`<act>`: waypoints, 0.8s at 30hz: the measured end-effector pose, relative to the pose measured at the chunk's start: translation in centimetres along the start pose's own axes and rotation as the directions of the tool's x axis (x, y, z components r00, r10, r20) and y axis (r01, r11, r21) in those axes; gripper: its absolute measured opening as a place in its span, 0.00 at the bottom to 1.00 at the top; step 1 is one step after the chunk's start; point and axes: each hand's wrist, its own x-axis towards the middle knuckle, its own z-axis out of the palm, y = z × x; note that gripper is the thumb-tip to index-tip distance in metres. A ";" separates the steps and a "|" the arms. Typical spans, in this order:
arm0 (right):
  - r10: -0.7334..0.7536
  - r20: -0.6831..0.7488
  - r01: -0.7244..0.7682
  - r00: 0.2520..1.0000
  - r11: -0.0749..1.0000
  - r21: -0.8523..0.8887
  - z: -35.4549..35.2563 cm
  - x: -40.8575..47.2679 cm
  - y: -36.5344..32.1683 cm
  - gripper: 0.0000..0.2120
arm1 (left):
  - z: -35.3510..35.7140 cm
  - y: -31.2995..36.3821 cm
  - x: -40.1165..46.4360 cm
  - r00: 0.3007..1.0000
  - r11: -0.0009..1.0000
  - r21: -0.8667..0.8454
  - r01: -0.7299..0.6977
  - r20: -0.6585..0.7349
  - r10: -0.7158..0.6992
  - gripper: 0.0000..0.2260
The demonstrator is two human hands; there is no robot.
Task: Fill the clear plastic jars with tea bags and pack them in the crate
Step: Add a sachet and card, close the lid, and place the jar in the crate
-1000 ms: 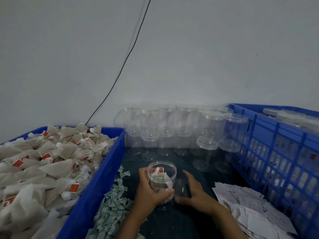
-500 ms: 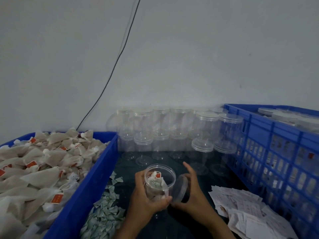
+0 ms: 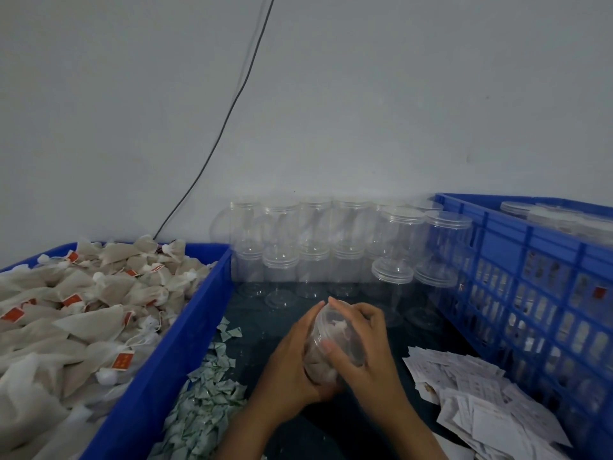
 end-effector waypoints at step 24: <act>0.259 -0.050 -0.250 0.965 0.958 0.144 -0.2 0.3 -0.9 0.18 | 1.0 -0.4 -0.4 0.994 0.998 0.026 0.063 -0.094 -0.061 0.36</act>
